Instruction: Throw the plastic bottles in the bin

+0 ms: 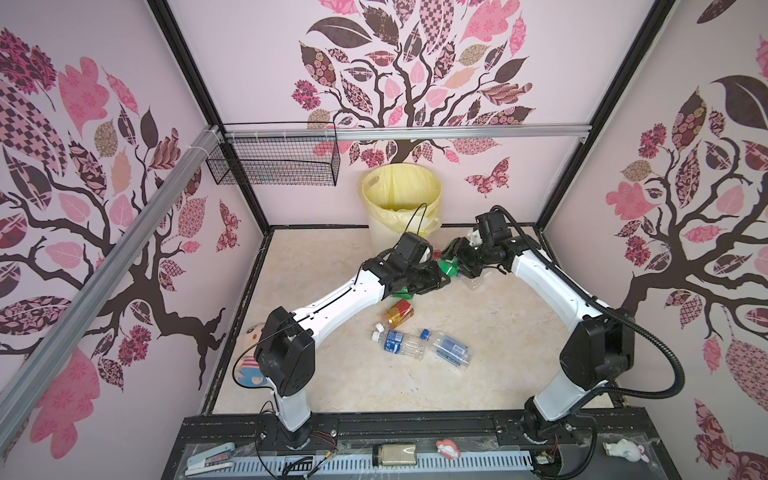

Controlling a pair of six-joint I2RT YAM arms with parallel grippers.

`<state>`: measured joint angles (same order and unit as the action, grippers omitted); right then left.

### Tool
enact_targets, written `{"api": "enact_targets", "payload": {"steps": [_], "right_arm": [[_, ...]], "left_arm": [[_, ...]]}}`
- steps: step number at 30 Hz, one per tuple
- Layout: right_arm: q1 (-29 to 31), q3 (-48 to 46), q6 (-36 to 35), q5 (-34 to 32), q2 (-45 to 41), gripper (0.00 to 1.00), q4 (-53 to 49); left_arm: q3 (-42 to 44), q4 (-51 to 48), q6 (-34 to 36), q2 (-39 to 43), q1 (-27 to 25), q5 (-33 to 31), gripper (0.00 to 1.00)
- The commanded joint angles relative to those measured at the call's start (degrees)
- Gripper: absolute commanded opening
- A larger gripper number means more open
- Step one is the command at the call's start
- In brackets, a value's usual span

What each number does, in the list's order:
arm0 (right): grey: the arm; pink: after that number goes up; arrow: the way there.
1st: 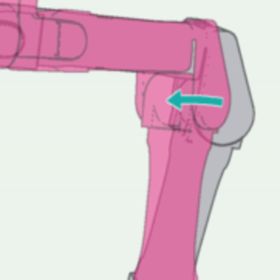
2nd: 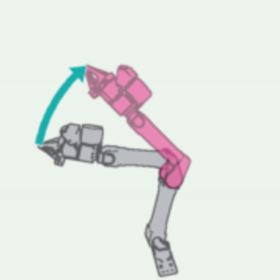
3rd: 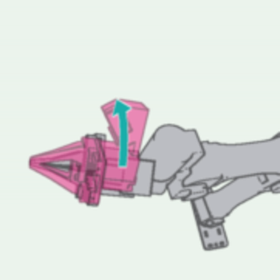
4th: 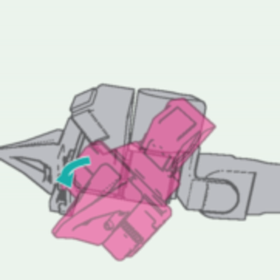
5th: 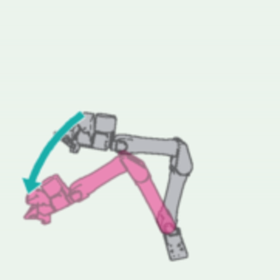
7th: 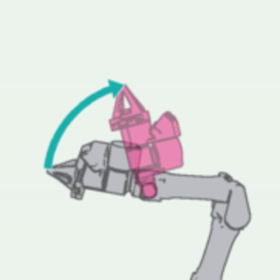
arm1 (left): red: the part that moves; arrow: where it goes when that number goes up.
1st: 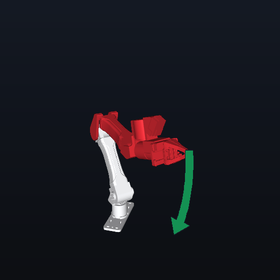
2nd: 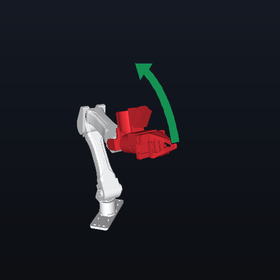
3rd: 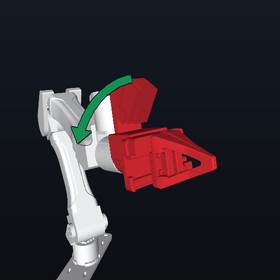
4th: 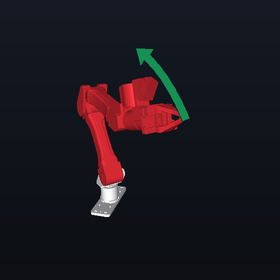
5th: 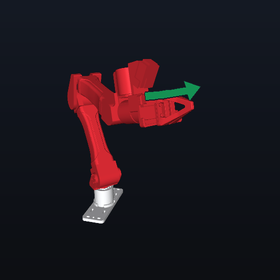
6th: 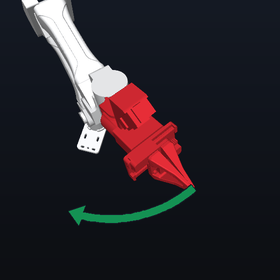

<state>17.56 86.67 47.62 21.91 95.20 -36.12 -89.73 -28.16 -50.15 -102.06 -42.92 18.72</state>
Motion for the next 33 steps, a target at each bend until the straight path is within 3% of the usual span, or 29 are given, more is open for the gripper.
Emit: {"api": "enact_targets", "payload": {"steps": [1, 11, 15, 24, 33], "right_arm": [[0.6, 4.4, -0.4, -0.4, -4.0, 0.68, -3.1], [0.5, 11.1, -3.1, -4.4, -5.6, 0.85, -6.6], [0.5, 14.1, -5.0, -6.8, -6.2, 0.99, -8.0], [0.8, 24.2, -11.9, -13.4, -8.0, 1.0, -11.4], [11.1, 32.2, -23.4, -23.5, -8.9, 1.0, -10.7]], "left_arm": [[0.3, 0.8, 0.0, 0.9, -0.1, -1.5, 0.16], [0.3, -1.9, 1.6, 3.7, 0.1, -5.5, 0.12], [-0.6, -3.8, 2.7, 5.3, 0.8, -7.6, 0.11], [-5.2, -7.3, 5.4, 9.6, 5.0, -11.5, 0.11], [-13.6, -8.9, 11.3, 10.1, 9.8, -16.3, 0.11]]}}
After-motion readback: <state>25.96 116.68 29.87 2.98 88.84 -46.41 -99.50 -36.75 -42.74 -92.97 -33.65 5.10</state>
